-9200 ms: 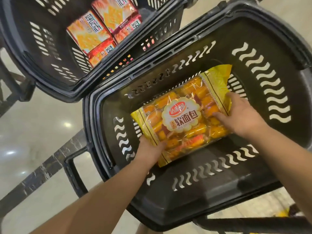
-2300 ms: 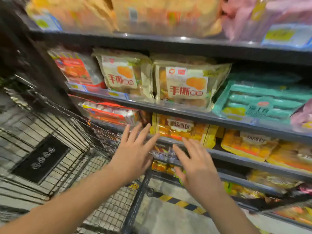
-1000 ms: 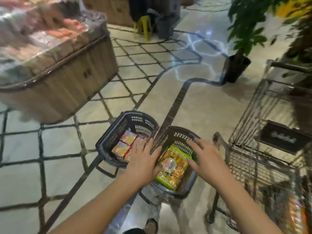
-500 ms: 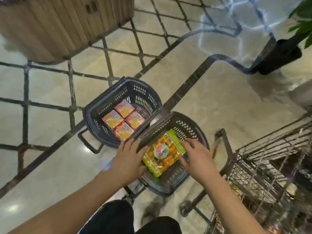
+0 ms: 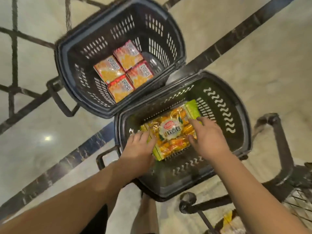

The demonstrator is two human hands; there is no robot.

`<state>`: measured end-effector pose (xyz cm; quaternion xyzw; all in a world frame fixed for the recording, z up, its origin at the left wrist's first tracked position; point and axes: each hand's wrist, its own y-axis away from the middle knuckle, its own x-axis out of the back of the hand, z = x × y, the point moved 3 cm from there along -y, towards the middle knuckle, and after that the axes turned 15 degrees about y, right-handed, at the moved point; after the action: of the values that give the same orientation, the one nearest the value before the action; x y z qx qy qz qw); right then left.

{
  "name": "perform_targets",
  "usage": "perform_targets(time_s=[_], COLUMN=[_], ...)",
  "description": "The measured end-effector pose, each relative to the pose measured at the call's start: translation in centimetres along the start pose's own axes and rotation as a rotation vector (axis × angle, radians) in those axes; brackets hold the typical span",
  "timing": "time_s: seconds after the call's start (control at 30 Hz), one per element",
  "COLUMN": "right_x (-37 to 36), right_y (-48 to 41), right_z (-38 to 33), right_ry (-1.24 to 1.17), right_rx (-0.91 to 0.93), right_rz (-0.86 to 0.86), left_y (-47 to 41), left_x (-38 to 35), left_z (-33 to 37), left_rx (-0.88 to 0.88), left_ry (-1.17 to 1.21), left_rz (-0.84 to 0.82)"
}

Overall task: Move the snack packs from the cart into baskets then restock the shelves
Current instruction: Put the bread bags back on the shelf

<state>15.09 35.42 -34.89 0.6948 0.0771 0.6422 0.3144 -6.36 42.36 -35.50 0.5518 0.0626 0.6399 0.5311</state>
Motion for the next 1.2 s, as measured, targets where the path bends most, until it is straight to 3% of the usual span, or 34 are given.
perform_targets(time_s=[0.3, 0.47, 0.67, 0.9, 1.07, 1.2], right_x=[-13.5, -17.3, -18.9, -20.8, -21.9, -22.2], right_y=[-7.7, -9.4, -11.9, -14.6, -15.0, -14.1], right_z=[1.5, 3.9, 5.6, 7.4, 7.7, 7.5], right_ry=[0.105, 0.09, 0.138, -0.362, -0.642, -0.801], right_rx=[0.094, -0.009, -0.003, -0.329, -0.446, -0.48], right_rz=[-0.074, -0.142, -0.212, -0.369, -0.443, -0.402], left_y=[-9.7, -12.3, -15.4, -17.1, -18.5, -16.8], left_x=[-11.3, -15.0, -17.7, -19.3, -23.0, -19.6], left_z=[-4.1, -6.2, -7.2, -7.8, -10.4, -7.5], left_rx=[0.207, 0.468, 0.767, 0.956, 0.992, 1.017], left_ry=[0.141, 0.498, 0.981, 1.269, 1.513, 1.587], left_rz=[-0.091, -0.064, -0.009, 0.023, 0.178, 0.275])
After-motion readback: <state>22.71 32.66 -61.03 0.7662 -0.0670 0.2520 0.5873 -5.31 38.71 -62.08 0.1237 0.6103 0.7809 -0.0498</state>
